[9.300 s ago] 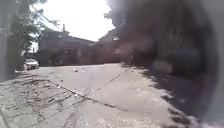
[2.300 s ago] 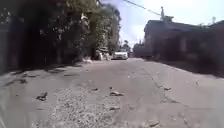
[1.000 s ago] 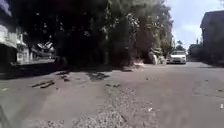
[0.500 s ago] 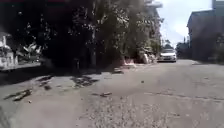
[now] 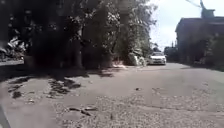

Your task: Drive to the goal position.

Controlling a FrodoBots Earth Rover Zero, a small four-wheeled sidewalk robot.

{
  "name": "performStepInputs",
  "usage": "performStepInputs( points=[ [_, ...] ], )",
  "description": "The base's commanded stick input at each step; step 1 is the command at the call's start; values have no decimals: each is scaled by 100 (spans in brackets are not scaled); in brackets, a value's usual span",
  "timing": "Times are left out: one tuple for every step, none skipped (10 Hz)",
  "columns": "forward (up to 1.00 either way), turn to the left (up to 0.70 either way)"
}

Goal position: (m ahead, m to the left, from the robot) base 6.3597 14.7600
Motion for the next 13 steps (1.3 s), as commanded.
performStepInputs(
  points=[
    [100,15],
    [100,48],
    [100,52],
    [100,52],
    [100,52],
    [100,52],
    [100,52],
    [100,52],
    [100,52],
    [100,52],
    [100,52],
    [100,52],
    [100,52]
  ],
)
